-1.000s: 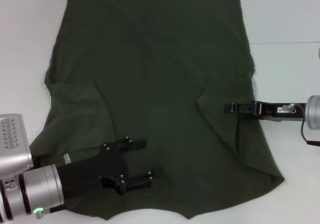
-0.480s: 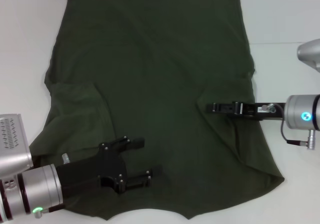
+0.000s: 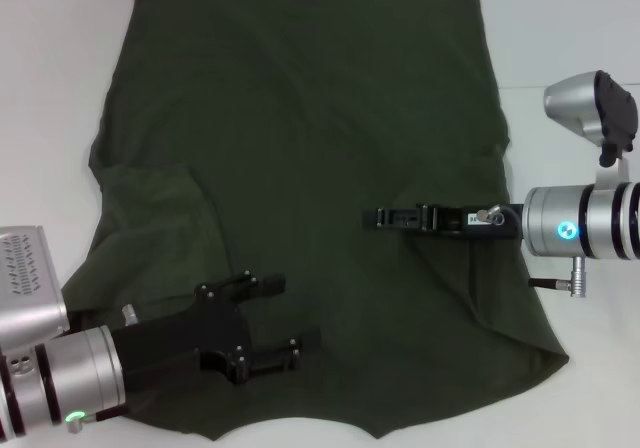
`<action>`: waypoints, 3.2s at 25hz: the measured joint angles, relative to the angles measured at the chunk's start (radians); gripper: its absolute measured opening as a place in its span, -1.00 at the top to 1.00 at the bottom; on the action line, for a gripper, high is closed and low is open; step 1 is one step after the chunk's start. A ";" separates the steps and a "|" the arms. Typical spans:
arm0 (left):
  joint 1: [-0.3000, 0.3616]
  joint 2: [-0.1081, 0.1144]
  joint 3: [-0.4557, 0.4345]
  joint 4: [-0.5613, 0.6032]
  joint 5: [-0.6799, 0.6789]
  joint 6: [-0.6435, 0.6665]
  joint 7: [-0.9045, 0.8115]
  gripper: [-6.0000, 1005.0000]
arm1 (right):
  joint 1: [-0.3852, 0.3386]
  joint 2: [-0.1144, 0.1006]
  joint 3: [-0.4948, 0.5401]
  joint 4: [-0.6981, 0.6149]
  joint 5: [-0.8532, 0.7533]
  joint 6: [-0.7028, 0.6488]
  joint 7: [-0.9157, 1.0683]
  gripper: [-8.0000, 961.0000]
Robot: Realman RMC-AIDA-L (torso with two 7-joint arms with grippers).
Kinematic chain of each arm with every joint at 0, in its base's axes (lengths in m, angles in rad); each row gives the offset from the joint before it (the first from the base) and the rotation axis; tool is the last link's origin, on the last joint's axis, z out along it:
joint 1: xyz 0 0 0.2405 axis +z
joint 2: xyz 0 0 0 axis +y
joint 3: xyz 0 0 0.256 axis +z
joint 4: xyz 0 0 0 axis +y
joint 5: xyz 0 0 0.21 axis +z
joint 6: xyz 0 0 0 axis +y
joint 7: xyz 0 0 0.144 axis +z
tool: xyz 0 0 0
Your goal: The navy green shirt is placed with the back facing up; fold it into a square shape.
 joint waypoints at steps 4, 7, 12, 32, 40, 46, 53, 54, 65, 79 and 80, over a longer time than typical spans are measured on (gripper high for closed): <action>-0.003 0.001 0.000 0.002 0.002 -0.003 0.000 -0.66 | -0.026 -0.008 0.008 -0.019 0.015 -0.001 0.003 -0.96; -0.004 0.001 0.000 0.002 0.002 -0.003 0.000 -0.65 | -0.052 -0.017 0.009 -0.040 0.017 -0.015 0.013 -0.96; -0.003 0.001 0.000 0.002 -0.001 -0.003 -0.001 -0.65 | -0.100 -0.037 0.015 -0.086 0.017 -0.063 0.042 -0.96; -0.003 0.001 0.000 0.003 0.001 -0.001 -0.001 -0.66 | -0.131 -0.019 -0.008 -0.089 0.009 -0.001 0.079 -0.96; 0.002 0.001 -0.002 0.016 -0.003 -0.002 -0.001 -0.65 | -0.076 -0.003 -0.012 -0.033 0.016 0.033 0.054 -0.96; 0.006 0.001 -0.013 0.017 -0.003 -0.003 0.000 -0.65 | -0.040 0.004 -0.014 -0.016 0.018 0.018 0.038 -0.96; 0.010 0.001 -0.015 0.017 -0.003 -0.003 0.000 -0.66 | -0.034 0.001 -0.014 -0.014 0.040 -0.055 0.014 -0.96; 0.011 0.001 -0.015 0.017 -0.003 -0.003 0.000 -0.66 | -0.033 0.001 -0.014 -0.015 0.041 -0.074 0.013 -0.96; 0.023 0.002 -0.033 0.018 0.002 0.022 -0.008 -0.65 | -0.075 -0.006 0.006 -0.051 0.059 -0.150 -0.035 -0.96; 0.144 0.001 -0.169 0.135 0.004 0.098 -0.158 -0.65 | -0.133 0.003 0.000 0.081 0.346 -0.342 -0.674 -0.96; 0.156 0.001 -0.184 0.146 0.005 0.098 -0.165 -0.65 | -0.133 0.004 -0.001 0.094 0.351 -0.344 -0.698 -0.96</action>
